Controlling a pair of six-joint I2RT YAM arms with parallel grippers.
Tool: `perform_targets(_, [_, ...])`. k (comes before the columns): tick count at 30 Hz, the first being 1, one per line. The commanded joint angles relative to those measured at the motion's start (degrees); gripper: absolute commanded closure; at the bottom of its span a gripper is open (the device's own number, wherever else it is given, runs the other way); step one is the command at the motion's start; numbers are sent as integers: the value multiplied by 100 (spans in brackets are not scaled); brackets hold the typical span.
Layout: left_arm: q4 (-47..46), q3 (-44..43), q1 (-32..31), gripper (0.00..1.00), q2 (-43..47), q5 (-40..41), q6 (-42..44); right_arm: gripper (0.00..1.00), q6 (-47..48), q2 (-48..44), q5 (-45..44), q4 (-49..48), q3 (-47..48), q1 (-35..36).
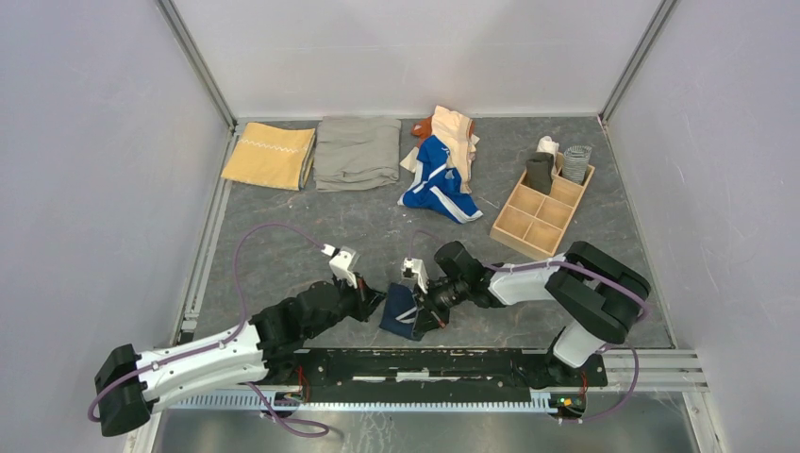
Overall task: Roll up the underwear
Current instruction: Roll the underwear to the center of the board.
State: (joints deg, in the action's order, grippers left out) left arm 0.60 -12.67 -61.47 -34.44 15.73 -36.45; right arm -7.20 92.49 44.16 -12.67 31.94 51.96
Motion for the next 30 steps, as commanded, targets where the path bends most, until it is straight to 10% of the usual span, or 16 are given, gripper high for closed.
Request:
perform_targets(1, [-771, 8, 15, 98, -252, -775, 516, 100, -597, 323, 94, -81, -51, -264])
perform_targets(30, [-1931, 31, -292, 98, -2129, -1657, 615, 96, -1038, 885, -8, 520, 314, -762])
